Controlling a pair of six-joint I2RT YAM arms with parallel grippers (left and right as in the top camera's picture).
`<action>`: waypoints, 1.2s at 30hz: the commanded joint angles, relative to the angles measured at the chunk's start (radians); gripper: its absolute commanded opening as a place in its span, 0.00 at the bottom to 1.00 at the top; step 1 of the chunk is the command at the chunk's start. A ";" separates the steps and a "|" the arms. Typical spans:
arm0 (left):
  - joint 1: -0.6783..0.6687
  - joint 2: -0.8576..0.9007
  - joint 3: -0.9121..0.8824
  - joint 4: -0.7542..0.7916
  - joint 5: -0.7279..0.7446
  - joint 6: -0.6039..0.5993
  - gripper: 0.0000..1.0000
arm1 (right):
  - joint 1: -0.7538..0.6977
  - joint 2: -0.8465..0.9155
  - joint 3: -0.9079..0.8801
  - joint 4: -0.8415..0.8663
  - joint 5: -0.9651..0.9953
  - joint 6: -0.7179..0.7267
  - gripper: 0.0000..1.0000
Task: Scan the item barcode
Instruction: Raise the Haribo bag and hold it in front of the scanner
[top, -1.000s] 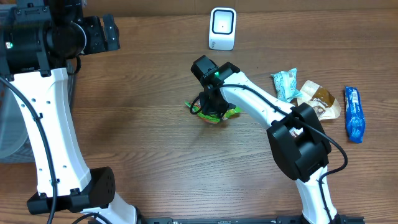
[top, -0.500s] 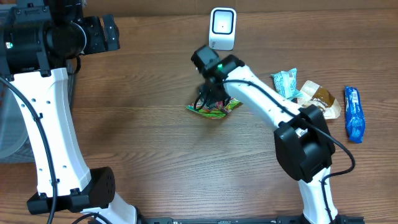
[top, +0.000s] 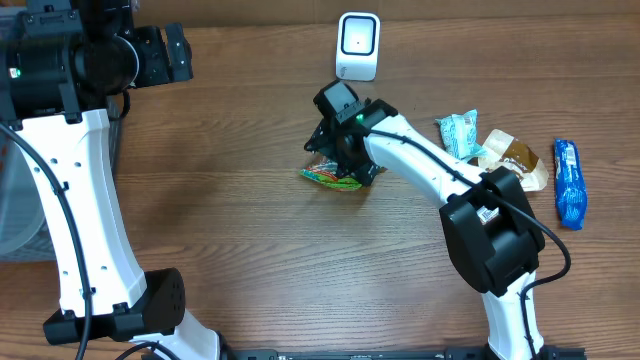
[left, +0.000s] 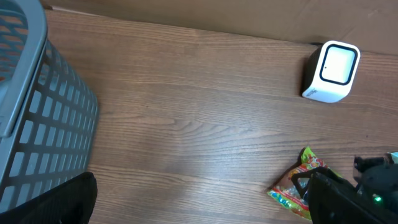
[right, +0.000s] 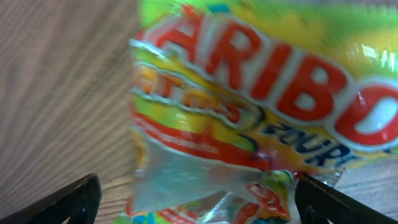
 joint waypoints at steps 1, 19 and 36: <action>0.000 0.008 0.003 0.001 -0.003 -0.010 1.00 | -0.011 -0.005 -0.064 0.012 0.064 0.078 0.95; 0.000 0.008 0.003 0.001 -0.003 -0.010 1.00 | -0.081 -0.042 0.283 0.000 0.255 -0.769 0.04; 0.000 0.008 0.003 0.001 -0.003 -0.010 1.00 | -0.135 0.201 0.305 1.045 0.747 -1.361 0.04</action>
